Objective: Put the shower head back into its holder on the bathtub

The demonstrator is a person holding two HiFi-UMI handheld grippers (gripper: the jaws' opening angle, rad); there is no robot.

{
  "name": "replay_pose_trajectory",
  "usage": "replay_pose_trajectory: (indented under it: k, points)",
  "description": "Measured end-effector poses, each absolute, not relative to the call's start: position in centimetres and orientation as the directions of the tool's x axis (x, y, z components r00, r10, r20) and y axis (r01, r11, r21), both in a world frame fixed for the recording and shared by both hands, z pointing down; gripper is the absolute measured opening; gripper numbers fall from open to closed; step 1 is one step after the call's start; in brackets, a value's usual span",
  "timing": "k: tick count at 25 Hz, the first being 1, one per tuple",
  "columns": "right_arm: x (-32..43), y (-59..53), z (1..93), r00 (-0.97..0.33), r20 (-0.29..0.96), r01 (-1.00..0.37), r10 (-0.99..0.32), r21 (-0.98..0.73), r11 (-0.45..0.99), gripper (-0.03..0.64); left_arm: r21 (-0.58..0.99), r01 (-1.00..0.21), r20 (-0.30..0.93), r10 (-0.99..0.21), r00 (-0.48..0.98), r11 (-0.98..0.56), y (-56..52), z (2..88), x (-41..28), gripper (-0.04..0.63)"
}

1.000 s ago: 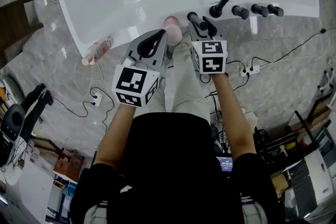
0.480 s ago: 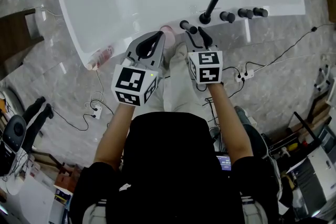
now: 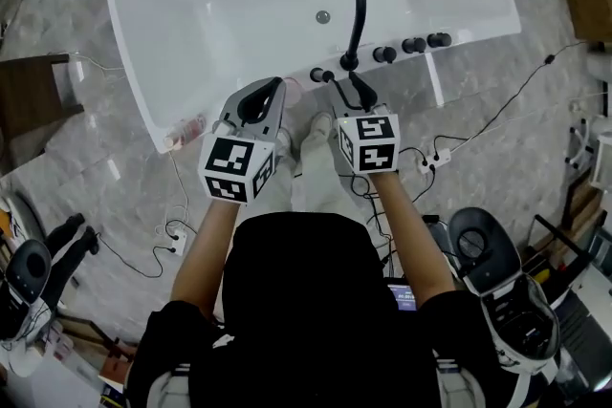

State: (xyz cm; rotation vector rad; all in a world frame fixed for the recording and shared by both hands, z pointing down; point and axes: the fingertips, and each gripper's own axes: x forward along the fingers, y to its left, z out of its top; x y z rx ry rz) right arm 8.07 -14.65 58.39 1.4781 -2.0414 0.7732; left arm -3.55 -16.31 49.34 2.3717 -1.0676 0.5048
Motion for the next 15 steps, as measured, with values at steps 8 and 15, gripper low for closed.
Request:
replay_pose_trajectory:
  k: [8, 15]
  points:
    - [7.9, -16.5, 50.5, -0.302, 0.590, -0.950, -0.749, -0.124, 0.286, 0.080, 0.241, -0.764, 0.426, -0.642, 0.638, -0.599, -17.8, 43.0, -2.5, 0.015]
    - [8.5, -18.2, 43.7, -0.318, 0.506, -0.941, -0.802, -0.065, 0.332, 0.052, 0.162, -0.765, 0.373, -0.679, 0.632, -0.623, -18.5, 37.1, -1.4, 0.014]
